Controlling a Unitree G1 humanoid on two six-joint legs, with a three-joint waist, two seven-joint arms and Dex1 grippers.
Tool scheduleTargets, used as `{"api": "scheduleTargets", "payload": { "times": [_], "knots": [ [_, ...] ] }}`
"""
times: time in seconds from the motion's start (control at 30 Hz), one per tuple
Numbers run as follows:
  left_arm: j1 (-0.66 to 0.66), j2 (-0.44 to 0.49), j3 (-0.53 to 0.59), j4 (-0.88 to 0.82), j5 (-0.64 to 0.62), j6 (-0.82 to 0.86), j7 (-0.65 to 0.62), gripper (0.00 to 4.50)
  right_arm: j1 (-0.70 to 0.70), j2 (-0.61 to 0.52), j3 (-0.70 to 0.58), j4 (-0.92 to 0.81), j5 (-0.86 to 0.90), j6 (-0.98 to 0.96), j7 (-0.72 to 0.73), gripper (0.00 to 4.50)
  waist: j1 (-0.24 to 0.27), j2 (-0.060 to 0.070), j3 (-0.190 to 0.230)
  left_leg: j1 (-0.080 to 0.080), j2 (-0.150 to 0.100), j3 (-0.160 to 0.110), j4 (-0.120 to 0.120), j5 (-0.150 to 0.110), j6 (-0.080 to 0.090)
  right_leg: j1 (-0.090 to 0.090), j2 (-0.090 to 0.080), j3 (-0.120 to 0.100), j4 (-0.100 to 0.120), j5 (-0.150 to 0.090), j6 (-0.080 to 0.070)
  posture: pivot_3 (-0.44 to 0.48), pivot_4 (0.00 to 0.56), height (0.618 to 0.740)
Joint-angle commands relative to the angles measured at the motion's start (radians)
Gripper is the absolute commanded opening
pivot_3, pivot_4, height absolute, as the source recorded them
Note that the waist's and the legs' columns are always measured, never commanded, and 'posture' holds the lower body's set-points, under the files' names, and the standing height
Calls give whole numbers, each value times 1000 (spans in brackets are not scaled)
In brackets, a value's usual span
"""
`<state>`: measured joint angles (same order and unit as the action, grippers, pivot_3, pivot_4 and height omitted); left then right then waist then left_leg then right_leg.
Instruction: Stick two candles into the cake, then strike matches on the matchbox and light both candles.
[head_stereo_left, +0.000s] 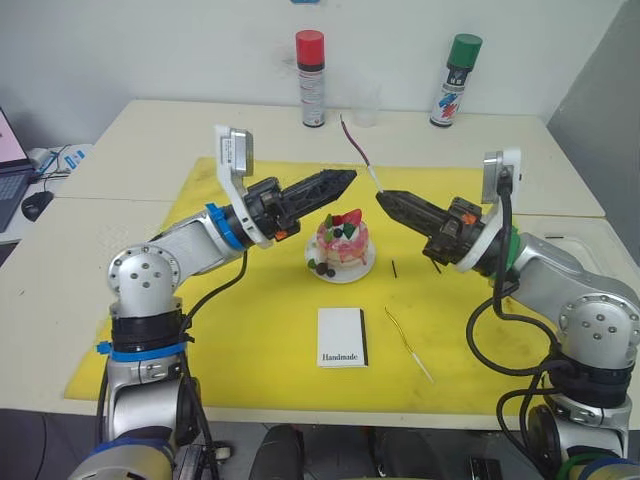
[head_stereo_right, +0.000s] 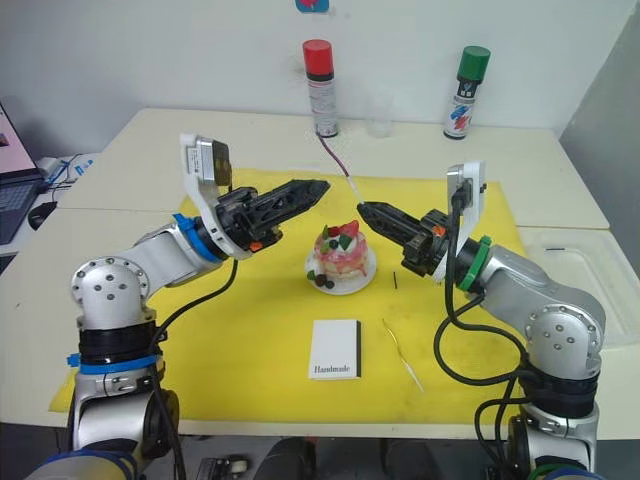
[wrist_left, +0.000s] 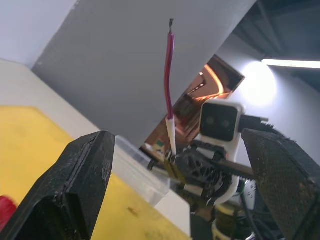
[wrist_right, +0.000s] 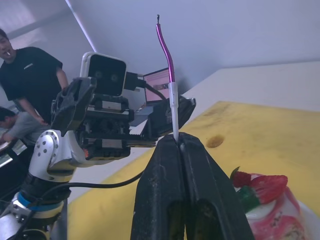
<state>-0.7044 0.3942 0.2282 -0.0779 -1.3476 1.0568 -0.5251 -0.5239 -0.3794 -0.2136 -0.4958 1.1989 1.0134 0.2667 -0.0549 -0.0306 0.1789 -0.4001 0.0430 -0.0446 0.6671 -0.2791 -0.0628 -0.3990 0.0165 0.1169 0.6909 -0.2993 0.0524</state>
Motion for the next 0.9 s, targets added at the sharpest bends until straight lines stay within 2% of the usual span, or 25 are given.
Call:
{"api": "scheduleTargets", "payload": {
  "times": [0.03, 0.33, 0.43, 0.83, 0.87, 0.9],
  "knots": [
    [-18, -6, -5, -31, -35, 12, -5, 4500, -20, -10, -3, -28, 64, -13, -28, 25, 0, 0, 0, 0, 0, 0, 0, 0, 0, 0, 0, 0, 0, 0, 0, 0, 150, 724],
    [-14, -50, 1, -16, -57, 9, 22, 4500, -22, -21, 20, -31, 140, -32, -75, 25, -1, 0, 0, 0, 0, -1, 0, 0, 0, 0, 0, -1, 1, 0, -1, 0, 150, 724],
    [-16, -56, 4, -6, -65, 12, 29, 3894, -20, -27, 28, -33, 151, -40, -83, 0, -1, 0, 0, 0, 0, -1, 0, 0, 0, 0, 0, -1, 1, 0, -1, 0, 150, 724],
    [-10, -56, -9, 4, -86, 45, 22, 247, -15, -50, 54, -40, 174, -68, -93, 0, -1, 0, 0, 0, 0, -2, 0, 1, -1, 0, 0, -2, 0, -1, -1, 0, 150, 724],
    [-11, -57, -8, 5, -82, 43, 21, 15, -16, -53, 56, -39, 176, -69, -92, 0, -1, 0, 0, 0, 0, -2, 0, 1, -1, 0, 0, -2, 0, -1, -1, 0, 150, 724],
    [-11, -58, -7, 5, -78, 39, 20, 15, -16, -55, 57, -37, 178, -70, -92, 0, 0, 0, 0, 0, 0, -2, 0, 1, -1, 0, 0, -2, 0, -1, -1, 0, 150, 724]
  ]
}}
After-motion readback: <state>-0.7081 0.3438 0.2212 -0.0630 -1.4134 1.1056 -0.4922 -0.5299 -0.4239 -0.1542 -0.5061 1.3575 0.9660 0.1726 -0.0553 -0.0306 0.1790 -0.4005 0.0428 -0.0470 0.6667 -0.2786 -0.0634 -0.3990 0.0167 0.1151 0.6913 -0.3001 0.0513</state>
